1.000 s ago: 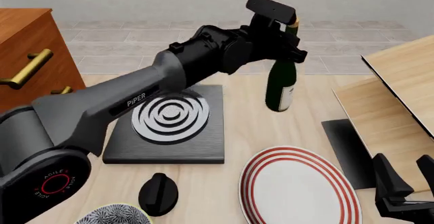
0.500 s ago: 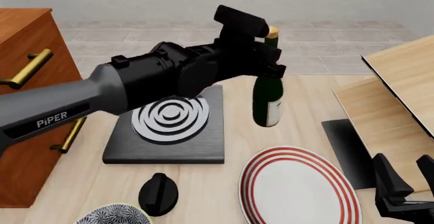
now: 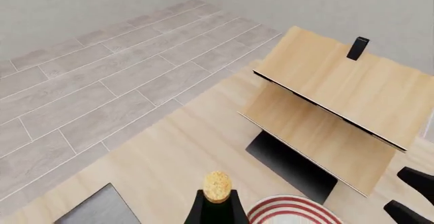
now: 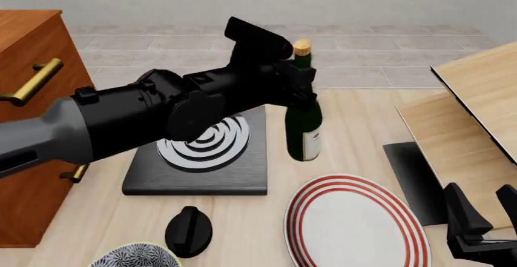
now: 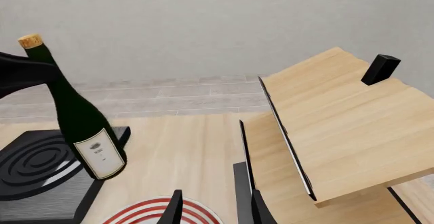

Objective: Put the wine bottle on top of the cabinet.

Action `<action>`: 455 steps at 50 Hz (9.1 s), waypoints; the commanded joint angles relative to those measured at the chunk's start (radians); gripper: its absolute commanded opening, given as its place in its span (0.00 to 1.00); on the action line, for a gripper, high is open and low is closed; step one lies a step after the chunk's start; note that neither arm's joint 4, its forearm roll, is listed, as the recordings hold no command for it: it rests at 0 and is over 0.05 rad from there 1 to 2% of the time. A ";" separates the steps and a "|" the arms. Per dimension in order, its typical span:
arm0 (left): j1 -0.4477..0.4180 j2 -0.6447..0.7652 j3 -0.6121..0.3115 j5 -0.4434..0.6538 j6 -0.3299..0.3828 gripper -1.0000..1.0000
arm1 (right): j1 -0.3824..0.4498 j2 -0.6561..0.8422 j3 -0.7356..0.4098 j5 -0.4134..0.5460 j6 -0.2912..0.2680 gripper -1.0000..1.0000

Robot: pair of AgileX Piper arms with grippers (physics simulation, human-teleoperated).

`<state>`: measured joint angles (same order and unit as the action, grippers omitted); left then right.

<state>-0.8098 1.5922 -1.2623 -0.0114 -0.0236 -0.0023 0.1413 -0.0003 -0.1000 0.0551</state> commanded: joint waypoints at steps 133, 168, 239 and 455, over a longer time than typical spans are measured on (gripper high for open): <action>0.260 -0.641 0.279 0.352 0.108 0.00 | 0.000 0.000 0.000 0.000 0.000 1.00; 0.292 -0.610 0.076 0.598 0.158 0.00 | 0.000 0.000 0.000 0.000 0.000 1.00; 0.598 -0.516 -0.331 0.878 0.199 0.00 | 0.000 0.001 0.000 0.000 0.000 1.00; 1.197 -0.371 -0.446 0.849 0.219 1.00 | 0.000 0.000 0.000 0.000 0.000 1.00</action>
<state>0.3975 1.2389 -1.7099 0.8308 0.1945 -0.0023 0.1413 -0.0003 -0.1000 0.0551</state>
